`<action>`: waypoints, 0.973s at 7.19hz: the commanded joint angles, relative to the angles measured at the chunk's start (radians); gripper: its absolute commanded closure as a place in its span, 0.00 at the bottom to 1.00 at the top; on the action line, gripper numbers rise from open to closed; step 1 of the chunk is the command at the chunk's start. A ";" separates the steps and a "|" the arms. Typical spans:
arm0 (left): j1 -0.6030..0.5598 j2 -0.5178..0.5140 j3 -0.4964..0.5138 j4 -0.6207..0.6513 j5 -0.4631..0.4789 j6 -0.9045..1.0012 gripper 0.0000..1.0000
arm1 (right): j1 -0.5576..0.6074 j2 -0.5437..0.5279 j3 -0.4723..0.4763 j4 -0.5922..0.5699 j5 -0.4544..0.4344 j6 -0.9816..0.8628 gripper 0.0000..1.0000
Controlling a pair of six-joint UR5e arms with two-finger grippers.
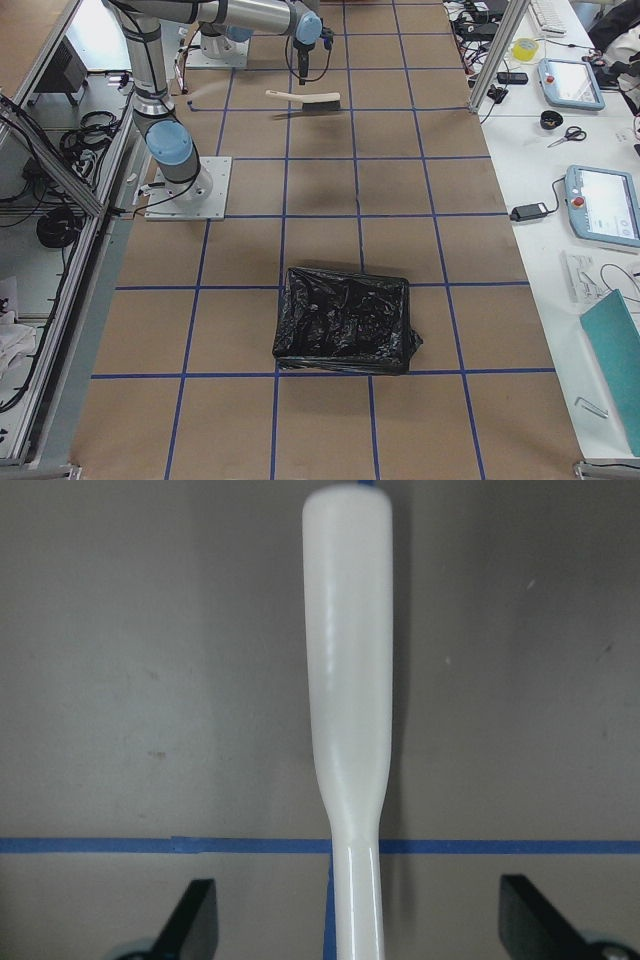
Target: Sweep and dump trash in nearest bin
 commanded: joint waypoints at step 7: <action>-0.119 0.135 0.060 -0.446 -0.148 -0.368 1.00 | -0.414 -0.050 -0.138 0.042 -0.101 -0.609 0.00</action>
